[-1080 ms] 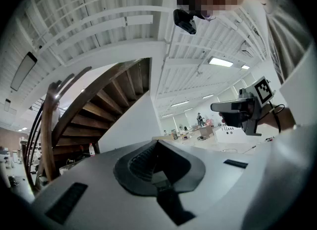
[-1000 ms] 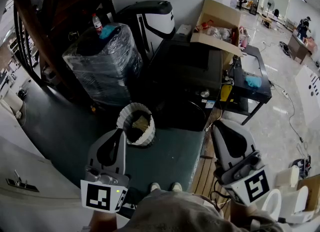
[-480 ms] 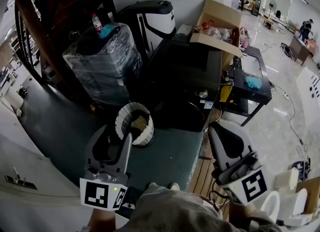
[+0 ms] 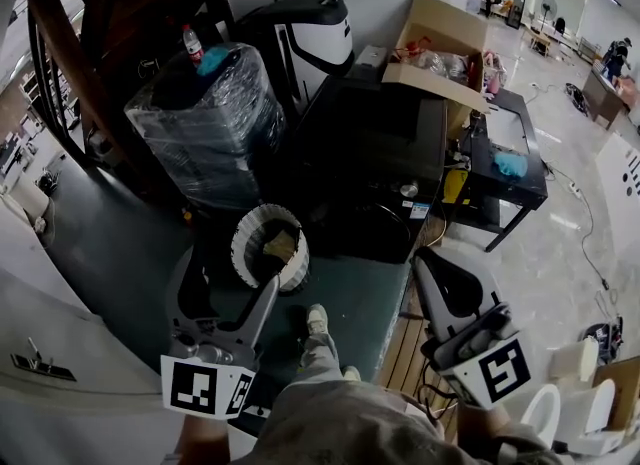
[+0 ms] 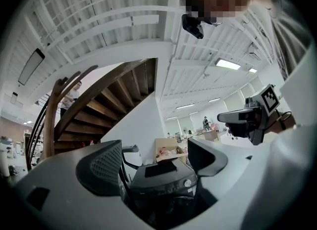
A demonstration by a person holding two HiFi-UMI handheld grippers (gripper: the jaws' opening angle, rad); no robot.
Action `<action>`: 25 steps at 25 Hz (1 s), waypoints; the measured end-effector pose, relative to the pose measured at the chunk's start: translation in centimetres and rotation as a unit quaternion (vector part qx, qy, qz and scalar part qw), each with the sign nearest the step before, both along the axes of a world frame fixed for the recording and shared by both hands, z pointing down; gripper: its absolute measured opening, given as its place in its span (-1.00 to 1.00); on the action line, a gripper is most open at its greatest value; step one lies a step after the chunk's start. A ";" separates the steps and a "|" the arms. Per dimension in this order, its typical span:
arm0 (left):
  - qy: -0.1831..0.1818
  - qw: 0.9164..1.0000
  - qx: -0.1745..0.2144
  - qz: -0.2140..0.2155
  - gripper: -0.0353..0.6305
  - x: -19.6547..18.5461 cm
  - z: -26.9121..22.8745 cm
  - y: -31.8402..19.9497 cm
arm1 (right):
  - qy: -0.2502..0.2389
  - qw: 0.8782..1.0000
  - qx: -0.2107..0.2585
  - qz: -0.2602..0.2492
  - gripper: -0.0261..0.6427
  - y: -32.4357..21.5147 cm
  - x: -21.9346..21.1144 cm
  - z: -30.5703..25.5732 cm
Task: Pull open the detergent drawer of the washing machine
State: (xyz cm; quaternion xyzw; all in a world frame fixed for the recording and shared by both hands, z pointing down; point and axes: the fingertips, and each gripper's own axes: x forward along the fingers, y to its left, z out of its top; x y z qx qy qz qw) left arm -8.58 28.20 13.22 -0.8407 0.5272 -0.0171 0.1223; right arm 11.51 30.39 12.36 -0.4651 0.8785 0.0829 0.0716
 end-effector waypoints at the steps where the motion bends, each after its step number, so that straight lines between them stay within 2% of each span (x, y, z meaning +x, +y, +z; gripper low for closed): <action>1: 0.002 1.000 -0.002 0.002 0.35 -0.1 0.2 -0.5 | -0.001 1.000 -0.001 0.001 -0.82 -0.4 0.0 0.1; 6: 0.022 1.000 -0.019 0.011 0.35 -0.4 1.3 -3.7 | 0.006 1.000 -0.011 0.007 -0.82 -3.2 -0.4 1.0; 15: 0.064 0.995 -0.070 0.019 0.35 -2.0 5.0 -12.6 | 0.025 0.999 -0.033 0.011 -0.82 -11.1 -1.9 2.7; 20: 0.109 0.987 -0.117 0.030 0.35 -3.3 7.4 -18.4 | 0.035 0.998 -0.048 0.013 -0.82 -16.1 -3.6 3.3; 25: 0.149 0.973 -0.168 0.046 0.35 -4.6 10.1 -24.0 | 0.054 0.996 -0.071 0.014 -0.82 -21.3 -5.1 5.0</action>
